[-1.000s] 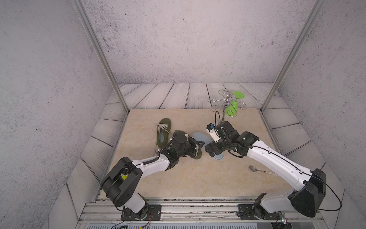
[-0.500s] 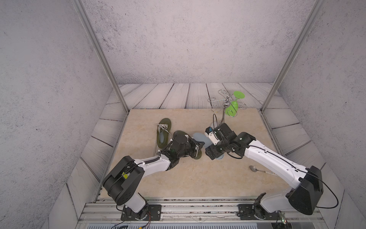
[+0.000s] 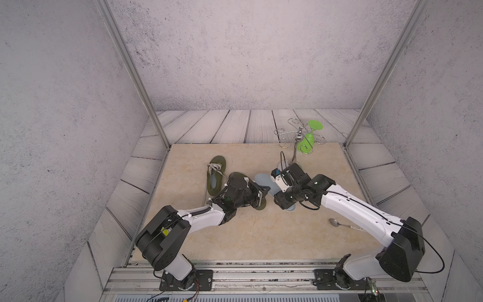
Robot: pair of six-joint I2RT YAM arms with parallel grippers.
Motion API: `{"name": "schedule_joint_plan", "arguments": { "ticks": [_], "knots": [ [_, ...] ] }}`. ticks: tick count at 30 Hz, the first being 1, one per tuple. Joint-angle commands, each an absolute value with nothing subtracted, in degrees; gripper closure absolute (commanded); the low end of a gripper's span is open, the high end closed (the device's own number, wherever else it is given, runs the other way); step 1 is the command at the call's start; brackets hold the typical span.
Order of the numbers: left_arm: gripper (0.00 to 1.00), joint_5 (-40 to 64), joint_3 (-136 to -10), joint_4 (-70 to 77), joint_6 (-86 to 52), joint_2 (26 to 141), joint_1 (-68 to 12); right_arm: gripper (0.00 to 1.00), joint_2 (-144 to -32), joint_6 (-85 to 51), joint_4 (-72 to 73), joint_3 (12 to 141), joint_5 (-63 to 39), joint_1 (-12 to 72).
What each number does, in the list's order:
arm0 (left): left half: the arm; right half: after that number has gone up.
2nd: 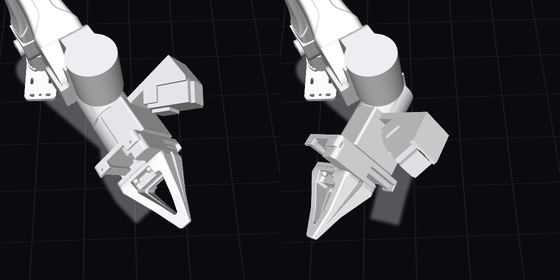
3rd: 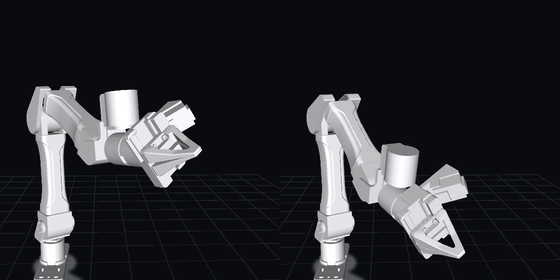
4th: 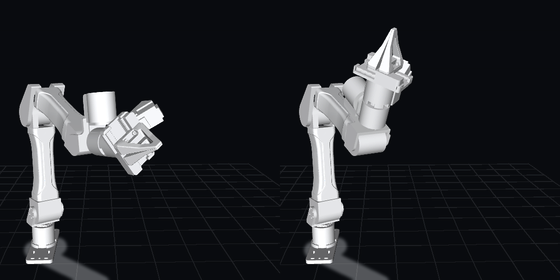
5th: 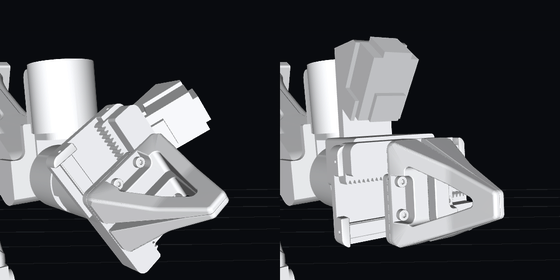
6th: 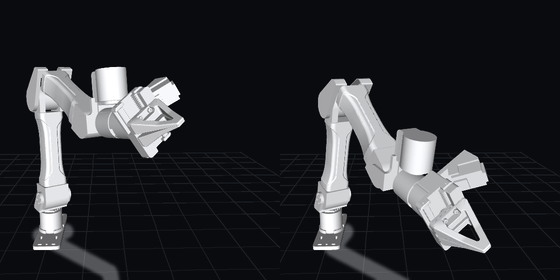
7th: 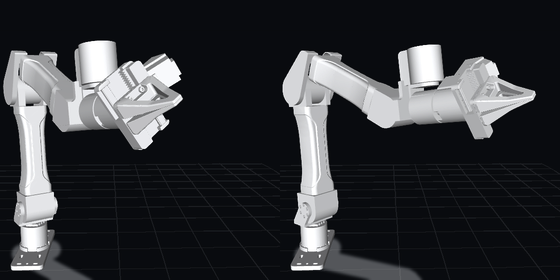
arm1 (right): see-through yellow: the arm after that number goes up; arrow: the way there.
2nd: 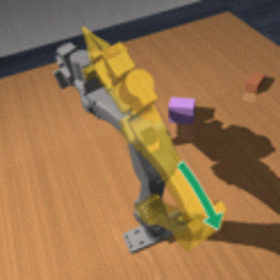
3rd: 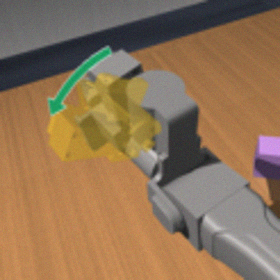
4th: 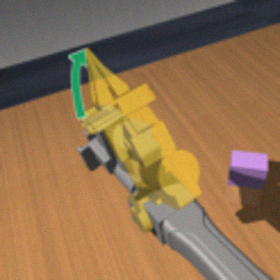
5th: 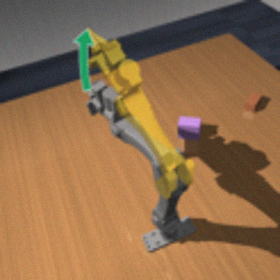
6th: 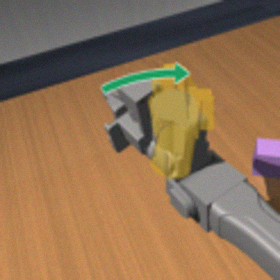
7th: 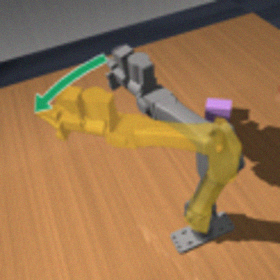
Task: Insert the insole into the shoe
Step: Pick up the insole from the center of the board.
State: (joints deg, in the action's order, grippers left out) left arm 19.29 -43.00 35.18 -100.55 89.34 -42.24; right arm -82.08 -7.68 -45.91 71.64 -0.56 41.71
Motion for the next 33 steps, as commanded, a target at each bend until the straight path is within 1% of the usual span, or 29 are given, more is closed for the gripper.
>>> {"name": "schedule_joint_plan", "arguments": {
  "ticks": [1,2,4,5,6,7,9,11,15,18,22,25,28,33],
  "knots": [
    [0.97,20.3,-42.7,37.5,-102.3,90.8,-42.5,0.50,-83.5,-8.0,-48.3,73.1,-1.3,41.9],
    [0.93,20.5,-42.8,37.7,-102.3,91.0,-42.5,0.51,-83.5,-8.2,-48.6,73.3,-1.3,41.9],
    [0.75,20.8,-43.0,37.7,-102.1,91.2,-42.5,0.54,-83.5,-8.4,-48.9,73.5,-1.0,41.9],
    [0.68,20.9,-43.1,37.4,-101.8,91.2,-42.5,0.54,-83.6,-8.5,-49.1,73.5,-0.8,41.9],
    [0.58,21.0,-43.1,36.9,-101.3,91.1,-42.4,0.55,-83.6,-8.6,-49.5,73.6,-0.6,41.9],
    [0.52,21.0,-43.2,36.2,-100.6,90.8,-42.4,0.55,-83.8,-8.7,-50.1,74.0,-0.4,41.9],
    [0.48,21.0,-43.3,34.2,-98.5,90.0,-42.0,0.57,-84.3,-8.9,-51.8,75.0,0.2,41.8],
    [0.47,21.2,-43.7,29.8,-95.4,88.3,-41.4,0.58,-84.5,-8.9,-53.2,76.0,0.6,41.8],
    [0.46,21.8,-45.6,16.0,-85.1,83.1,-38.6,0.61,-85.7,-9.0,-56.8,78.7,1.7,41.6],
    [0.46,20.9,-49.6,0.0,-73.1,78.4,-35.4,0.62,-86.0,-9.7,-58.7,79.9,2.5,41.0],
    [0.46,15.3,-59.1,-21.1,-51.3,76.0,-32.5,0.63,-85.1,-10.7,-59.2,79.6,2.8,40.3],
    [0.46,11.9,-69.4,-35.5,-34.8,80.4,-32.3,0.63,-83.9,-11.5,-59.2,78.5,2.4,40.1],
    [0.48,11.5,-78.1,-45.3,-23.6,87.3,-32.3,0.63,-82.4,-12.2,-59.0,76.5,2.0,40.0],
    [0.53,8.3,-90.0,-58.0,-13.3,98.3,-33.4,0.63,-79.0,-13.1,-59.2,72.4,1.8,39.4]
  ]
}}
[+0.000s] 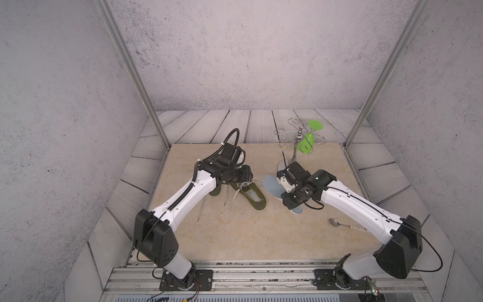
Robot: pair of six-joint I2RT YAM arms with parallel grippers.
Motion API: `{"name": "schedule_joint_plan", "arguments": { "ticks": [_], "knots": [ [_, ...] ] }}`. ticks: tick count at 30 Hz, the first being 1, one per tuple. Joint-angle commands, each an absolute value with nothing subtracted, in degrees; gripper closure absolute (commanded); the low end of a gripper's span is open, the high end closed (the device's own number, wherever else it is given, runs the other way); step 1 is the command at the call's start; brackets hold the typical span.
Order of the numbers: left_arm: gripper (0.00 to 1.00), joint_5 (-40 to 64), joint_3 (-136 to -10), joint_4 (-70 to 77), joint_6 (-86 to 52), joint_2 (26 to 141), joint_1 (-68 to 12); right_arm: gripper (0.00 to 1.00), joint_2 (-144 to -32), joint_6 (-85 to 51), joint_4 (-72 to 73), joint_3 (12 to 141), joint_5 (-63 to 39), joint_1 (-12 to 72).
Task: Insert the insole into the shoe
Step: Pick up the insole from the center of the board, then insert the insole into the shoe.
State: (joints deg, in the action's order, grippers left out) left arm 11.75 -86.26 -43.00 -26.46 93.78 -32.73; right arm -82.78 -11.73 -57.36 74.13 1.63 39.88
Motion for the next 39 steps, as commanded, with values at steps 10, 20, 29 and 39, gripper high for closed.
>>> {"name": "schedule_joint_plan", "arguments": {
  "ticks": [10,20,29,39],
  "knots": [
    [0.67,-4.8,-100.3,-63.8,-4.6,112.0,-39.7,0.63,-73.2,-13.3,-58.6,66.0,0.3,36.6],
    [0.66,-10.9,-100.5,-58.0,1.0,115.7,-41.1,0.63,-71.7,-12.4,-59.2,64.0,-0.4,34.7],
    [0.68,-9.6,-107.0,-59.6,1.9,122.3,-41.0,0.64,-72.0,-12.2,-59.0,63.9,-1.1,34.1],
    [0.83,-9.8,-108.9,-62.8,-0.1,124.7,-41.0,0.64,-72.2,-11.6,-58.8,63.7,-1.8,33.3]
  ]
}}
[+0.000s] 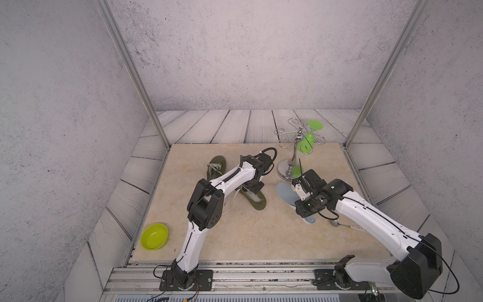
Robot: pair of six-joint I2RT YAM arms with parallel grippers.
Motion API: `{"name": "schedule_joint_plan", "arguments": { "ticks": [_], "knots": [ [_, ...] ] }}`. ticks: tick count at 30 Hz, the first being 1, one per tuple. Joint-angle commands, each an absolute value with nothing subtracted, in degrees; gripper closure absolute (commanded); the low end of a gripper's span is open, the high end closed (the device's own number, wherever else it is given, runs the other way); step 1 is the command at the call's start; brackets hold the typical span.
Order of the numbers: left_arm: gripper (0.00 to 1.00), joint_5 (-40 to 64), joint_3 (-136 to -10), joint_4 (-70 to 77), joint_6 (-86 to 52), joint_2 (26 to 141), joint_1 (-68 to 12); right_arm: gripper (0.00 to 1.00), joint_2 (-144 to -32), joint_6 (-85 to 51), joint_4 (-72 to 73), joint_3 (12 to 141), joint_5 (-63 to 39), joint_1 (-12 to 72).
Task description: Insert the insole into the shoe
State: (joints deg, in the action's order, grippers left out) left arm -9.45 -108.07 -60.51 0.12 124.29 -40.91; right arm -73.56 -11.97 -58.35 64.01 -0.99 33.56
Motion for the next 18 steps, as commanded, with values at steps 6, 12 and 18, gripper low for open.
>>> {"name": "schedule_joint_plan", "arguments": {
  "ticks": [6,12,18],
  "knots": [
    [0.83,-10.3,-107.2,-63.3,-1.4,123.7,-41.0,0.64,-72.2,-11.3,-58.9,63.9,-2.0,33.0],
    [0.75,-11.8,-106.4,-61.8,-0.8,124.2,-41.0,0.64,-72.4,-11.2,-58.9,64.1,-2.2,32.7],
    [0.67,-13.9,-106.5,-59.9,0.8,125.7,-41.0,0.64,-71.7,-11.3,-59.3,63.8,-2.0,32.5]
  ]
}}
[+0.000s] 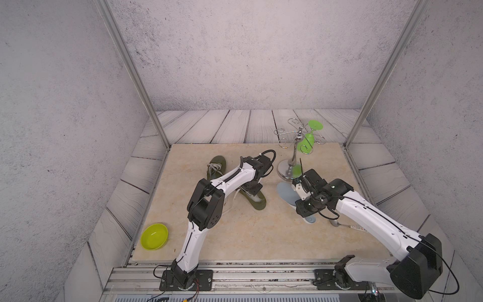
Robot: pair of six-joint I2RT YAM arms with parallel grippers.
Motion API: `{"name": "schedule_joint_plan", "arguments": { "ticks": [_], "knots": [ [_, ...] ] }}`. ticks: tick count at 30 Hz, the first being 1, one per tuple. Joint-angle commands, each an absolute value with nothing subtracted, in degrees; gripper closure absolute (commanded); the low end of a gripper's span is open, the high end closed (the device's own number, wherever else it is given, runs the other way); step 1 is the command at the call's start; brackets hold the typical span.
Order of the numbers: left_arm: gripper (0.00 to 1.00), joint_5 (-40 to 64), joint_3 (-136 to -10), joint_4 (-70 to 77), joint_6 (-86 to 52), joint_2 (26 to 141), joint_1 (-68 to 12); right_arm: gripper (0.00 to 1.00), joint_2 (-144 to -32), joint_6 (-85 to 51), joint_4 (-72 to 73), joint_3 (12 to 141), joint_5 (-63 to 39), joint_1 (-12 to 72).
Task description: Insert the insole into the shoe
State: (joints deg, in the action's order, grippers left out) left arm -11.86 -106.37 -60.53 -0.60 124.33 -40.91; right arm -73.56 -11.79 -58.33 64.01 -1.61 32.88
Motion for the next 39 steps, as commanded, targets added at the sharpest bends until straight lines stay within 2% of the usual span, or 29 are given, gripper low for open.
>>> {"name": "schedule_joint_plan", "arguments": {
  "ticks": [1,6,15,29,31,33,37,39],
  "knots": [
    [0.65,-13.9,-106.6,-59.6,1.3,125.9,-41.0,0.64,-71.6,-11.3,-59.4,63.8,-1.9,32.3],
    [0.60,-13.8,-107.5,-59.8,2.6,127.3,-41.0,0.64,-71.6,-11.2,-59.7,64.0,-1.9,32.0],
    [0.60,-12.3,-105.6,-59.5,0.1,126.7,-41.1,0.64,-72.4,-11.2,-59.5,64.7,-2.5,31.9],
    [0.62,-17.7,-105.8,-55.5,3.0,129.8,-41.1,0.64,-72.2,-11.1,-59.7,64.7,-2.6,31.7],
    [0.65,-19.2,-105.1,-54.3,3.4,129.7,-41.1,0.64,-72.4,-10.9,-59.8,64.9,-2.6,31.6],
    [0.73,-20.7,-104.5,-53.2,3.8,129.5,-41.1,0.64,-72.5,-10.8,-59.9,65.4,-2.6,31.7],
    [0.99,-21.0,-105.1,-53.7,3.5,128.2,-41.1,0.64,-72.4,-10.8,-60.0,65.6,-2.6,31.7],
    [1.00,-20.5,-106.1,-55.2,3.1,127.1,-41.1,0.64,-72.4,-10.7,-60.1,65.4,-2.7,31.7]
  ]
}}
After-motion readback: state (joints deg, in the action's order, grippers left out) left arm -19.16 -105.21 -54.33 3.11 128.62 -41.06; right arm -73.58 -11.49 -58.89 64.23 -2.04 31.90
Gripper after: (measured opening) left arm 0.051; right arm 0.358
